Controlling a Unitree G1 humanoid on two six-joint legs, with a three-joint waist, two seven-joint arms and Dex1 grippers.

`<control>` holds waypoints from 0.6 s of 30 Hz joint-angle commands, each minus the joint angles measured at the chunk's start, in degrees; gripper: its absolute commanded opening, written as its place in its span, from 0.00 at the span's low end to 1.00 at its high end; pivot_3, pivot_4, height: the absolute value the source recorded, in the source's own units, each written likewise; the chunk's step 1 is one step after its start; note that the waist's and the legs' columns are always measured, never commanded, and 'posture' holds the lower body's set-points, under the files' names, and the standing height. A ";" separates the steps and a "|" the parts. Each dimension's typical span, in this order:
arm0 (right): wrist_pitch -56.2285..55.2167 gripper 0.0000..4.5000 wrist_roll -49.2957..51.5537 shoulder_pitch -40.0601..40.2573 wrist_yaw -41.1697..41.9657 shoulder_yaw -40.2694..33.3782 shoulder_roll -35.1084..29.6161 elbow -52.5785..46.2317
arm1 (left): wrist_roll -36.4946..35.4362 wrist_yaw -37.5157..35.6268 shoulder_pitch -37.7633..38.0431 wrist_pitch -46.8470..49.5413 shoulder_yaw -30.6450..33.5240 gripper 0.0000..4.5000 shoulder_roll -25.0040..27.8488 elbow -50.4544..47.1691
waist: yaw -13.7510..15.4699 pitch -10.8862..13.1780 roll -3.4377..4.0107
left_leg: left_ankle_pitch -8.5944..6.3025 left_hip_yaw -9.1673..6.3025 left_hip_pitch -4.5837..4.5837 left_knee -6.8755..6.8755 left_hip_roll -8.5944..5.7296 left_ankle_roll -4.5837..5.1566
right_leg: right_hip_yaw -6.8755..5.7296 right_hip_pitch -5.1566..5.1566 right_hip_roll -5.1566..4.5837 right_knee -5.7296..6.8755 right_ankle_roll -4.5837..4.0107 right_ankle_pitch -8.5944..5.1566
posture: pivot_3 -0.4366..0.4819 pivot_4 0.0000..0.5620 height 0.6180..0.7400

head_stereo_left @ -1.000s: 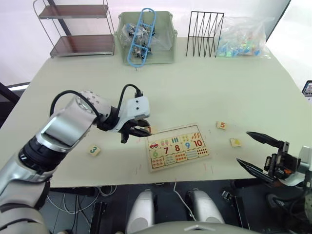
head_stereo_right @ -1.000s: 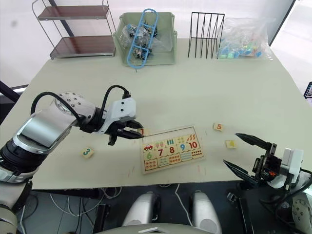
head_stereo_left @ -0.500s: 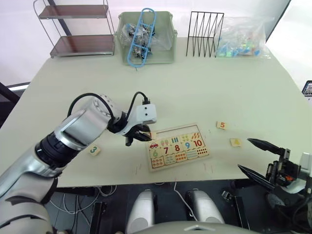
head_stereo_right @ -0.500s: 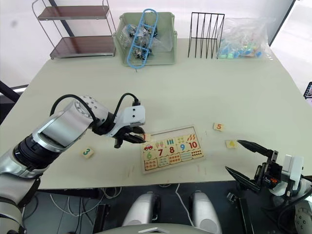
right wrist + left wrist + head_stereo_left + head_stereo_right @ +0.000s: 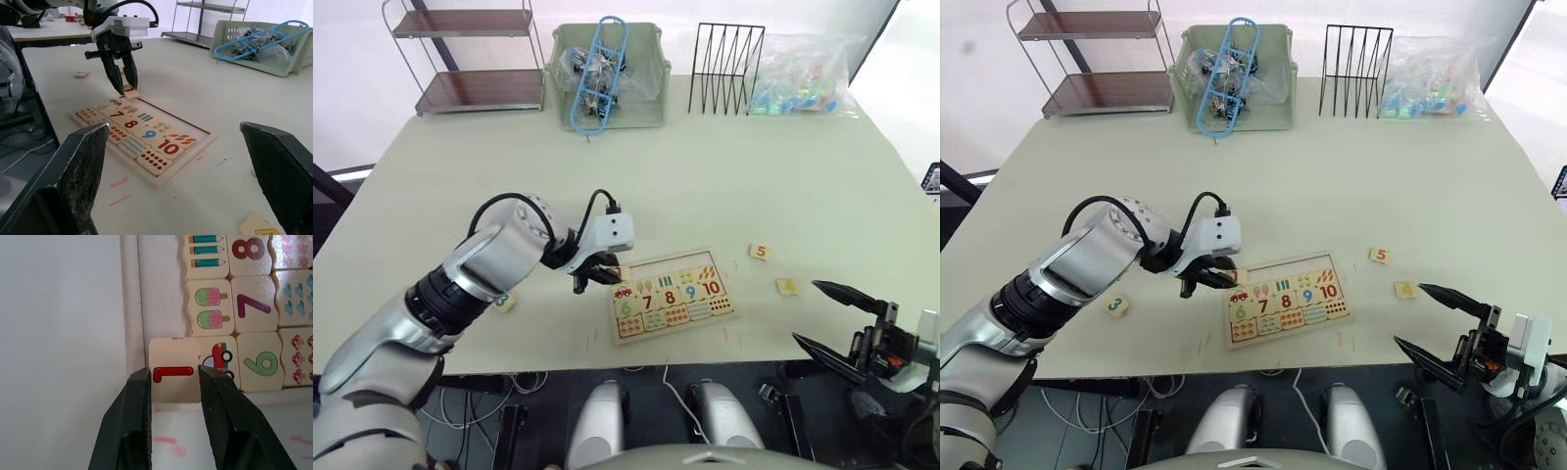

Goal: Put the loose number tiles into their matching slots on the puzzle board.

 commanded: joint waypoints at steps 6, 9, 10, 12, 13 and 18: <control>-1.43 1.00 0.57 -0.06 -0.51 -1.54 -0.10 -1.26 | 1.40 0.11 -1.45 0.45 -0.45 0.20 -0.66 -1.17 | -0.02 0.00 0.00 | 0.00 -0.01 0.00 0.00 0.00 0.00 | 0.00 0.00 0.00 0.00 0.00 0.00 | 0.48 0.27 1.00; -1.48 1.00 0.50 0.02 -0.68 -1.60 -0.10 -1.41 | 1.67 -0.37 -1.80 0.56 -0.62 0.20 -0.63 -1.01 | -0.01 0.00 0.00 | 0.00 -0.01 0.00 0.00 0.00 0.00 | 0.00 0.00 0.00 0.00 0.00 0.00 | 0.48 0.27 1.00; -1.51 1.00 0.49 0.13 -0.75 -1.63 -0.07 -1.54 | 1.67 -0.60 -1.90 0.72 -0.71 0.20 -0.52 -1.07 | -0.01 0.00 0.00 | 0.00 -0.01 0.00 0.00 0.00 0.00 | 0.00 0.00 0.00 0.00 0.00 0.00 | 0.48 0.27 1.00; -1.60 1.00 0.47 0.47 -0.92 -1.67 0.01 -1.87 | 1.72 -0.94 -2.00 0.99 -0.85 0.20 -0.33 -1.22 | -0.01 0.00 0.00 | 0.00 -0.01 0.00 0.00 0.00 0.00 | 0.00 0.00 0.00 0.00 0.00 0.00 | 0.48 0.27 1.00; -1.65 1.00 0.46 0.70 -1.05 -1.66 0.08 -2.13 | 1.74 -1.01 -2.06 1.15 -0.88 0.20 -0.32 -1.23 | -0.01 0.00 0.00 | 0.00 -0.01 0.00 0.00 0.00 0.00 | 0.00 0.00 0.00 0.00 0.00 0.00 | 0.48 0.27 1.00; -1.61 1.00 0.43 1.15 -1.72 -1.58 0.05 -2.84 | 2.19 -1.42 -2.43 1.11 -1.32 0.20 -0.34 -0.69 | -0.01 0.00 0.00 | 0.00 -0.02 0.00 0.00 0.00 0.00 | -0.01 0.00 0.00 0.01 0.00 0.00 | 0.48 0.27 1.00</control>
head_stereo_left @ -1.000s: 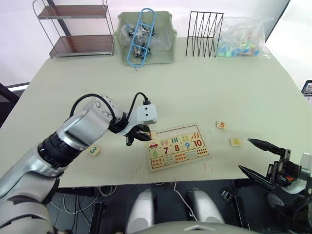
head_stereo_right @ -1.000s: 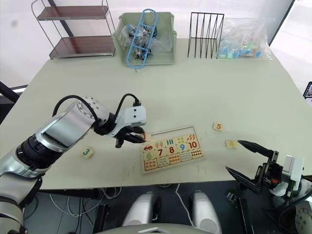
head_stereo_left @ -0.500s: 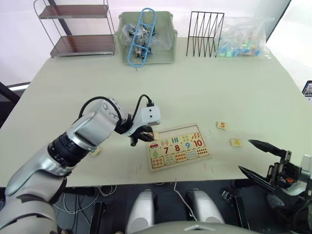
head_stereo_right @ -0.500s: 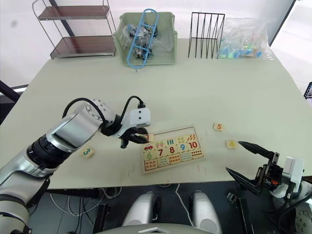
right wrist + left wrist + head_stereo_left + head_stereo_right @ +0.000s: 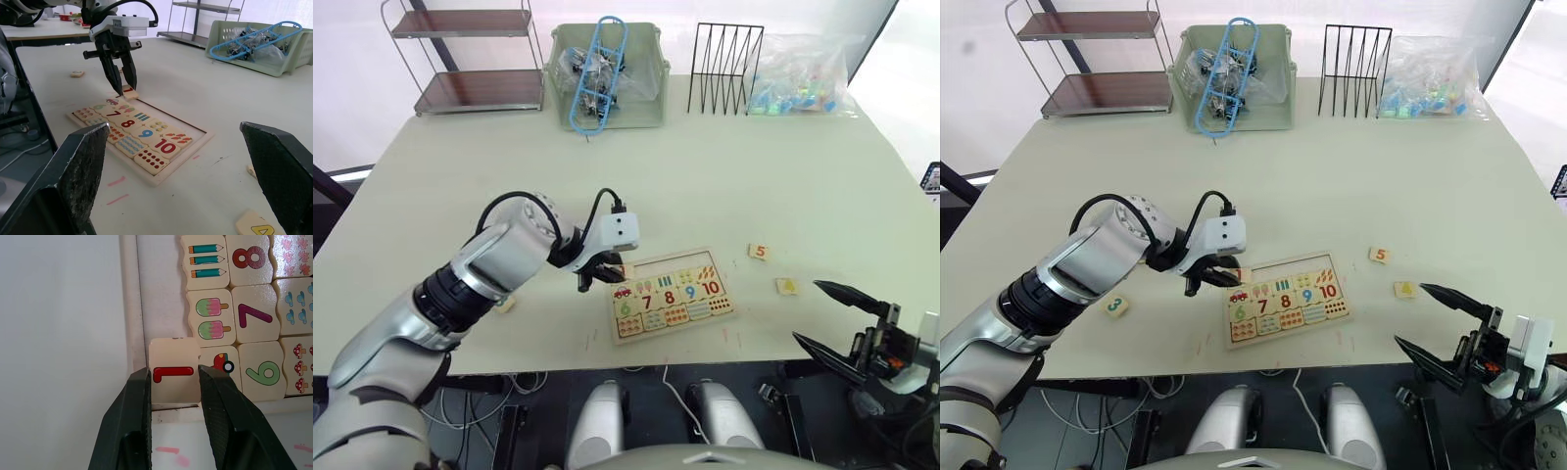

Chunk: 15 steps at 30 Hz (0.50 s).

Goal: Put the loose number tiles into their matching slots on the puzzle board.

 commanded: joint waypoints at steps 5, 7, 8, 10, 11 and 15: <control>-0.93 1.00 0.59 0.57 -0.69 -1.68 -0.06 -2.49 | 1.16 -0.54 -1.21 0.09 -0.59 0.20 0.39 -0.13 | 0.00 0.00 0.00 | 0.00 -0.01 0.00 0.00 0.00 0.00 | -0.01 0.00 0.00 0.00 0.00 0.00 | 0.48 0.27 1.00; -0.97 1.00 0.58 0.57 -0.70 -1.67 -0.07 -2.44 | 1.26 -0.49 -1.30 0.03 -0.62 0.20 0.30 0.04 | 0.01 0.00 0.00 | 0.00 -0.01 0.00 0.00 0.00 0.00 | -0.01 0.00 0.00 0.00 0.00 0.00 | 0.48 0.27 1.00; -0.98 1.00 0.56 0.59 -0.72 -1.63 -0.05 -2.45 | 1.33 -0.47 -1.30 -0.01 -0.62 0.20 0.31 0.12 | 0.01 0.00 0.00 | 0.00 -0.01 0.00 0.00 0.00 0.00 | -0.01 0.00 0.00 0.00 0.00 0.00 | 0.48 0.27 1.00; -1.04 1.00 0.54 0.67 -0.72 -1.55 -0.01 -2.46 | 1.51 -0.47 -1.24 -0.05 -0.57 0.20 0.37 0.21 | 0.00 0.00 0.00 | 0.00 0.00 0.00 0.00 0.00 0.00 | -0.01 0.00 0.00 0.00 0.00 0.00 | 0.48 0.27 1.00; -1.06 1.00 0.51 0.71 -0.73 -1.50 0.01 -2.47 | 1.60 -0.50 -1.20 -0.10 -0.53 0.20 0.40 0.28 | 0.01 0.00 0.00 | 0.00 0.00 0.00 0.00 0.00 0.00 | 0.00 0.00 0.00 0.00 0.00 0.00 | 0.48 0.27 1.00; -1.08 1.00 0.46 0.79 -0.77 -1.38 0.01 -2.49 | 1.74 -0.58 -1.13 -0.11 -0.46 0.20 0.55 0.37 | 0.01 0.00 0.00 | 0.00 0.00 0.00 0.00 0.00 0.00 | 0.00 0.00 0.00 0.00 0.00 0.00 | 0.48 0.27 1.00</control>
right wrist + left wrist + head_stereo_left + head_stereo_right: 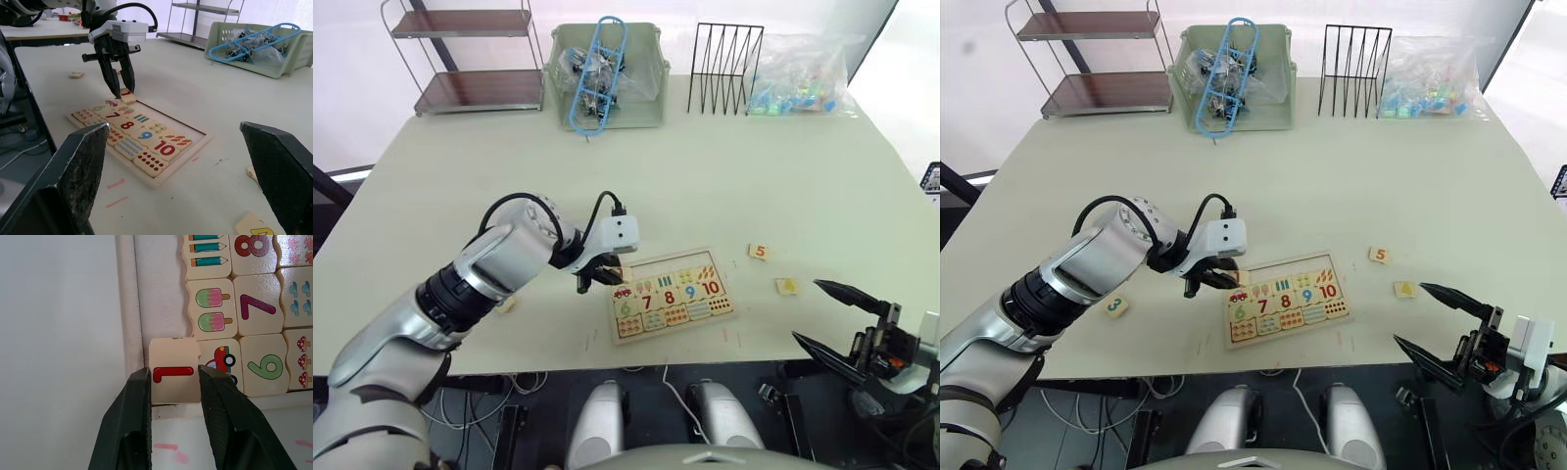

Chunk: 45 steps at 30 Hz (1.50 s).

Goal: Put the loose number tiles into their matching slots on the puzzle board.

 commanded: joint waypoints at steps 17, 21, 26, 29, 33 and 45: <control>-1.27 1.00 0.23 0.35 -0.30 -1.36 0.00 -1.74 | 0.76 -0.47 0.04 -0.47 0.37 0.20 0.55 -0.61 | 0.00 0.00 0.00 | 0.00 0.00 0.00 0.00 0.00 0.00 | 0.00 0.00 0.00 0.00 0.00 0.00 | 0.48 0.27 1.00; -1.42 1.00 0.15 0.53 -0.42 -1.28 0.08 -1.86 | 0.76 -0.36 0.12 -0.57 0.36 0.20 0.43 -0.53 | 0.00 0.00 0.00 | 0.00 -0.01 0.00 0.00 0.00 0.00 | -0.01 0.00 0.00 0.00 0.00 0.00 | 0.48 0.27 1.00; -1.56 1.00 -0.02 0.81 -0.65 -1.16 0.10 -2.01 | 0.86 -0.36 0.29 -0.96 0.11 0.20 0.34 -0.48 | 0.01 0.00 0.00 | 0.00 -0.01 0.00 0.00 0.00 0.00 | -0.01 0.00 0.00 0.00 0.00 0.00 | 0.48 0.27 1.00; -1.57 1.00 -0.05 0.86 -0.73 -1.13 0.10 -2.08 | 0.89 -0.38 0.34 -1.20 0.06 0.20 0.30 -0.42 | 0.00 0.00 0.00 | 0.00 0.00 0.00 0.00 0.00 0.00 | 0.00 0.00 0.00 0.00 0.00 0.00 | 0.48 0.27 1.00; -1.51 1.00 -0.13 0.80 -0.87 -1.09 0.05 -2.12 | 0.95 -0.23 0.32 -1.48 0.07 0.20 -0.03 -0.06 | 0.00 0.00 0.00 | 0.00 0.00 0.00 0.00 0.00 0.00 | 0.00 0.00 0.00 0.00 0.00 0.00 | 0.48 0.27 1.00; -1.32 1.00 -0.27 0.78 -0.89 -1.10 -0.08 -2.39 | 1.57 -0.52 0.75 -1.63 -0.12 0.51 0.27 -0.16 | 0.00 0.00 0.00 | 0.00 0.00 0.00 0.01 0.00 0.00 | 0.00 0.00 0.00 0.00 0.00 0.00 | 0.48 0.27 1.00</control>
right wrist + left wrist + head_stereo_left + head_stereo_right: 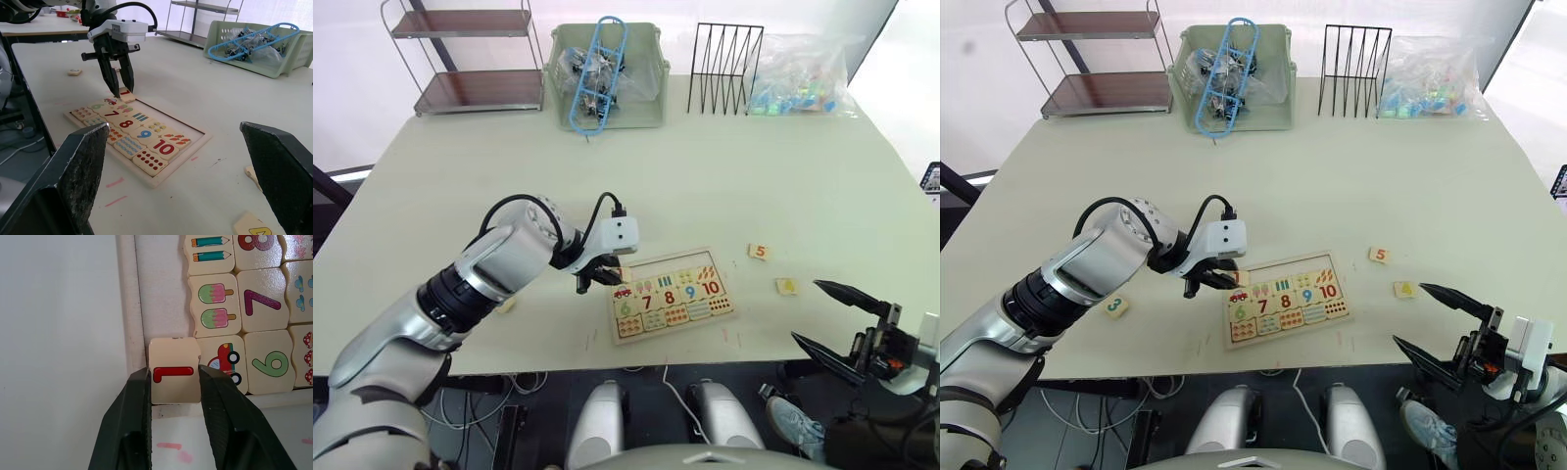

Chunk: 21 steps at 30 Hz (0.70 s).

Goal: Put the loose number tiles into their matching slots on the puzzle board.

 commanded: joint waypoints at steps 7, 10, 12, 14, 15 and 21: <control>-0.71 1.00 0.44 0.06 -0.23 -0.99 -0.15 -1.66 | 0.48 -0.63 0.27 -0.04 0.36 1.00 0.90 -1.24 | 0.00 0.00 0.00 | 0.00 0.00 0.00 0.00 0.00 0.00 | 0.00 0.00 0.00 0.00 0.00 0.00 | 0.48 0.27 1.00; -0.66 1.00 0.47 0.00 -0.21 -0.93 -0.17 -1.66 | -0.08 -0.97 -0.10 0.52 1.06 1.00 0.97 -1.71 | 0.00 0.00 0.00 | 0.00 -0.01 0.00 0.00 0.00 0.00 | -0.01 0.00 0.00 0.00 0.00 0.00 | 0.48 0.27 1.00; -0.66 1.00 0.48 -0.05 -0.22 -0.91 -0.17 -1.64 | -0.90 -1.42 -0.39 0.71 1.88 1.00 0.99 -1.98 | 0.00 0.00 0.00 | 0.00 0.00 0.00 0.00 0.00 0.00 | 0.00 0.00 0.00 0.00 0.00 0.00 | 0.48 0.27 1.00; -0.67 1.00 0.45 -0.12 -0.25 -0.85 -0.12 -1.59 | -1.55 -1.64 -0.67 0.21 2.94 1.00 0.86 -1.58 | 0.00 0.00 0.00 | 0.00 0.00 0.00 0.00 0.00 0.00 | -0.01 0.00 0.00 0.00 0.00 0.00 | 0.48 0.27 1.00; -0.68 1.00 0.43 -0.15 -0.26 -0.81 -0.10 -1.56 | -1.75 -1.70 -0.71 -0.19 3.26 1.00 0.81 -1.37 | 0.00 0.00 0.00 | 0.00 -0.01 0.00 0.00 0.00 0.00 | -0.01 0.00 0.00 0.00 0.00 0.00 | 0.48 0.27 1.00; -0.90 1.00 0.60 0.31 -0.35 -0.99 0.35 -1.43 | -5.33 -1.72 0.39 -2.37 8.65 1.00 0.49 1.19 | -0.01 0.00 0.00 | 0.00 -0.02 0.00 0.00 0.00 0.00 | -0.02 0.00 0.00 0.00 0.00 0.00 | 0.48 0.27 1.00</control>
